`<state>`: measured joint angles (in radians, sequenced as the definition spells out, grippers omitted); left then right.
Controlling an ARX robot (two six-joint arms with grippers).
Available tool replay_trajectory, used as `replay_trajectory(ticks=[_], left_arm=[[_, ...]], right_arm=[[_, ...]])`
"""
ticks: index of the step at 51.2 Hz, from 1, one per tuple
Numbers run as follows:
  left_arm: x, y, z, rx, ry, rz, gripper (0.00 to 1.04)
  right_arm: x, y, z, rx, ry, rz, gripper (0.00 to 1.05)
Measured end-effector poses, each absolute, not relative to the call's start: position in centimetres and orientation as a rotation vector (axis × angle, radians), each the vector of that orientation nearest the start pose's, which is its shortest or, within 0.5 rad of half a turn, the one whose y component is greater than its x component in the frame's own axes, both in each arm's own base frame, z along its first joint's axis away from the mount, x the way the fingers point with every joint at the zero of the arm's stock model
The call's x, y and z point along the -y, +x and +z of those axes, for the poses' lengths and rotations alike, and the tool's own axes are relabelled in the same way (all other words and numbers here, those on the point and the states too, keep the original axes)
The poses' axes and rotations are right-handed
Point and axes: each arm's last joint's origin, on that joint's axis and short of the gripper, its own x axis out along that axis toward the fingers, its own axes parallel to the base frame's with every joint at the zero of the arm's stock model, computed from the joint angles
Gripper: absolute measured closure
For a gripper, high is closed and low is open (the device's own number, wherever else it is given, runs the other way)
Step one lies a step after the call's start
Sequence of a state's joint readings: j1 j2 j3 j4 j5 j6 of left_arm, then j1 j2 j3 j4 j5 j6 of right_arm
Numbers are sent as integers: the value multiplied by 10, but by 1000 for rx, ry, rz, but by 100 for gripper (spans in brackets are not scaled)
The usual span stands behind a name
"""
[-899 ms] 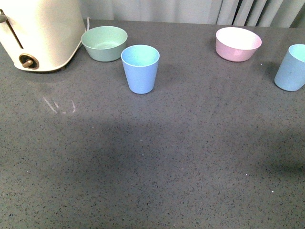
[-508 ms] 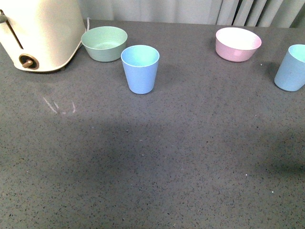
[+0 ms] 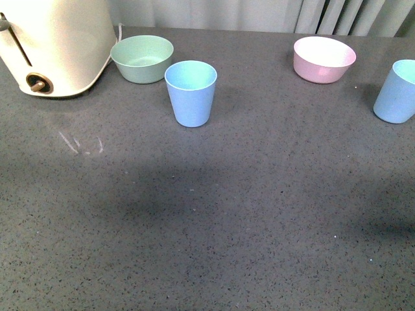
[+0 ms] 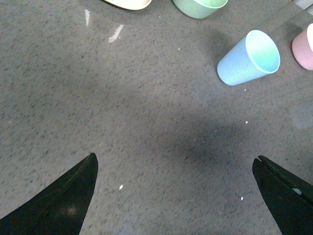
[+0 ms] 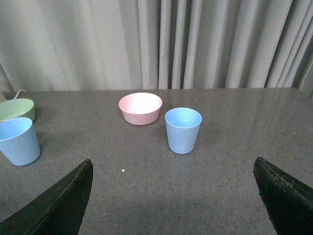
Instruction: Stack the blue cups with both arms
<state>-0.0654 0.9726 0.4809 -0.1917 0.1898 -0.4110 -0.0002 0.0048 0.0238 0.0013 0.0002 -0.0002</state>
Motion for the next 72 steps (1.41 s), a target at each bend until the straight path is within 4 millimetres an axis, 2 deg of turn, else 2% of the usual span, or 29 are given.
replay_trajectory(ticks=[7,15,26,34,47,61,72], left_arm=[[32,241,199,-777,-439,-118,9],[56,286,197,-827,-416,-157,9],[80,318,190,-858,-384,-188,9],[98,347,177,-911,-376,-194,9],[126,375,169,-947,-403,-206,9],[138,388,157,-984,-388,-186,9],[144,404,154,-992,-380,-168,9]], right_arm=[[0,97,171,20,0,0,9],[0,96,171,20,0,0,9],[0,96,171,20,0,0,9],[0,96,171,20,0,0,9],[0,96,171,20,0,0,9],[0,96,171,20,0,0,9],[0,96,171,20,0,0,9]])
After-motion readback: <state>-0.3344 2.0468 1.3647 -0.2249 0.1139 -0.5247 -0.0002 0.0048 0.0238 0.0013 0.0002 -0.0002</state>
